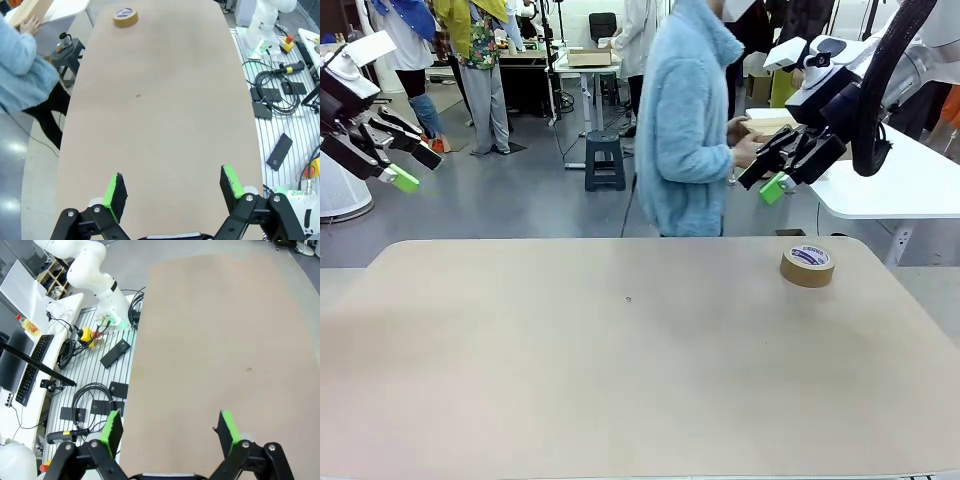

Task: Wrap the clocks to prevent damage.
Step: After the human seals the box with tape, release both hands from the side flaps of the Package Box.

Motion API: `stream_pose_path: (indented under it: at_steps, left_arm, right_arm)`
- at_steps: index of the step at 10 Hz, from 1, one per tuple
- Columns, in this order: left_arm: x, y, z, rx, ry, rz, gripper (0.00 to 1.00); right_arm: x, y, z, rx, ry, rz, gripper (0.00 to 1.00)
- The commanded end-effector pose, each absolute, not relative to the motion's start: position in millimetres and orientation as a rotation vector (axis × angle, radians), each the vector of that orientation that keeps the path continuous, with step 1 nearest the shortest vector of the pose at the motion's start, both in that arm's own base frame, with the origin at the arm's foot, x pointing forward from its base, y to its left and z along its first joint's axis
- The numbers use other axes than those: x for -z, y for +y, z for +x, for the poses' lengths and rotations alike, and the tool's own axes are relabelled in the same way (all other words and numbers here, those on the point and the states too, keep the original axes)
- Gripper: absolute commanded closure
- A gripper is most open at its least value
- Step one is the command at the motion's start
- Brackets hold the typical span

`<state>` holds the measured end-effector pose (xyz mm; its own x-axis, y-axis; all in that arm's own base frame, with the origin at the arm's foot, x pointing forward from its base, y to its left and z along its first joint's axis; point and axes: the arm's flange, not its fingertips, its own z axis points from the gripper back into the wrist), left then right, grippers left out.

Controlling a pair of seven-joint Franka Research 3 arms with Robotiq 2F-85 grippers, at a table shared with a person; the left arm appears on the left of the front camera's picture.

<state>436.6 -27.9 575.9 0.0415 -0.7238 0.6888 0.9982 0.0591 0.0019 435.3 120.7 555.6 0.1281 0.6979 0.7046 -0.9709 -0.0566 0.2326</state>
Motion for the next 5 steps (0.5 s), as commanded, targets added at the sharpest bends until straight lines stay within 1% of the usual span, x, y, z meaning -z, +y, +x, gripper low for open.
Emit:
stream_pose_path:
  at_steps: [1,2,3,4,5]
  left_arm:
    - [-576,-28,436,1.440,-0.612,-0.571,0.02]
    - [-576,-28,436,1.440,-0.612,-0.571,0.02]
    - [-576,-28,437,1.433,-0.608,-0.571,0.02]
    - [-576,-24,432,1.318,-0.597,-0.517,0.02]
    - [-579,-17,432,1.244,-0.586,-0.505,0.02]
  right_arm:
    - [-556,122,436,-1.442,-0.450,0.823,0.00]
    - [-556,121,435,-1.431,-0.431,0.811,0.00]
    - [-555,112,438,-1.317,-0.464,0.785,0.00]
    - [-554,99,438,-1.228,-0.490,0.735,0.00]
    - [-557,87,435,-1.137,-0.515,0.706,0.00]
